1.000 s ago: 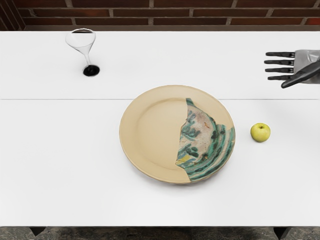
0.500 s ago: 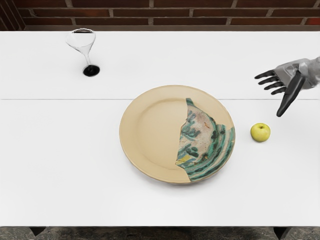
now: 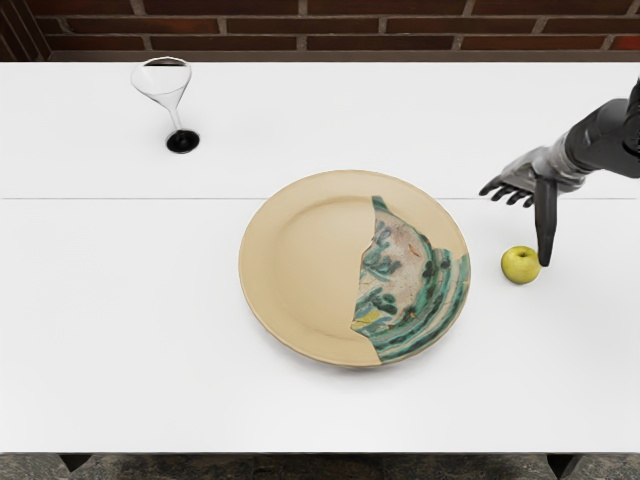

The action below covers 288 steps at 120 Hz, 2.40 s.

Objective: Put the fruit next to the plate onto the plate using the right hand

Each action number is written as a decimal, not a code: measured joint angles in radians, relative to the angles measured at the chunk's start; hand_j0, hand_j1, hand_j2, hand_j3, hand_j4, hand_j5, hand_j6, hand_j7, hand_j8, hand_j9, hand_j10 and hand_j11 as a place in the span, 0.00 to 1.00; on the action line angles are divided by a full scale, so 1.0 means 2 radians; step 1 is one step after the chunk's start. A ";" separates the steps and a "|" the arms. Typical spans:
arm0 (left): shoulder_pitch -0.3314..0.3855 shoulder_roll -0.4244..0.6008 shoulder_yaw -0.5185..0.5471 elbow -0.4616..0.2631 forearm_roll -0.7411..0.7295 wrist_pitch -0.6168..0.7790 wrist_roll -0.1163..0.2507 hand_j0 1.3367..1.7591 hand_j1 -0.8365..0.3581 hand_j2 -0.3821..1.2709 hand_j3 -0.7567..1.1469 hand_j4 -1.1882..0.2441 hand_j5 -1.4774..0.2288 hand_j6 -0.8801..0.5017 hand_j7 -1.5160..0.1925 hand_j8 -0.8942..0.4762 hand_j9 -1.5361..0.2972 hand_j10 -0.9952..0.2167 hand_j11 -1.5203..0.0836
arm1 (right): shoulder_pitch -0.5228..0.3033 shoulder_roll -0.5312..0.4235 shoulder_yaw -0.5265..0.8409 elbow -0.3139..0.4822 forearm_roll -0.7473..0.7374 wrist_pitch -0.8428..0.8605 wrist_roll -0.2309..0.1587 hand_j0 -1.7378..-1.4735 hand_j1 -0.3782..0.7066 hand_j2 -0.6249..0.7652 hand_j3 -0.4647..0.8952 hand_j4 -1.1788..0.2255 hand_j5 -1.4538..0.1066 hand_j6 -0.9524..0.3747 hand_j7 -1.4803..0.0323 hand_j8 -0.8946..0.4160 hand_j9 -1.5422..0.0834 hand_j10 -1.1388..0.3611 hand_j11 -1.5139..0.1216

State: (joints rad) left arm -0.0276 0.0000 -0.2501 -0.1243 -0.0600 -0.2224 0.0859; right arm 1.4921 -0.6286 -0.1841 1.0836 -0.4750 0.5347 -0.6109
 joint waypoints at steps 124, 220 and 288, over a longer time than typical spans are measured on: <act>-0.001 0.000 -0.001 0.000 0.000 0.000 0.000 0.76 0.99 0.23 0.40 0.83 0.87 0.64 0.89 0.65 0.84 0.82 0.95 | -0.129 -0.095 -0.052 0.256 -0.210 -0.451 0.000 0.30 0.29 0.42 0.34 0.66 0.73 0.53 0.77 0.49 0.76 0.60 0.73; 0.001 0.000 -0.001 0.000 -0.001 0.000 0.000 0.76 0.99 0.23 0.40 0.83 0.87 0.64 0.89 0.65 0.84 0.82 0.95 | -0.142 -0.074 -0.062 0.264 -0.229 -0.500 0.000 0.30 0.39 0.40 0.34 0.60 0.66 0.47 0.70 0.43 0.69 0.54 0.66; 0.002 0.000 -0.002 0.000 -0.001 0.000 0.000 0.76 0.99 0.23 0.40 0.83 0.87 0.64 0.89 0.65 0.84 0.82 0.95 | -0.143 -0.076 -0.062 0.272 -0.229 -0.500 0.000 0.30 0.49 0.39 0.34 0.54 0.58 0.40 0.62 0.36 0.62 0.48 0.59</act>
State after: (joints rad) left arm -0.0230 0.0000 -0.2533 -0.1243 -0.0613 -0.2224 0.0859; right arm 1.2062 -0.7796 -0.3084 1.6271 -0.9332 -0.4660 -0.6109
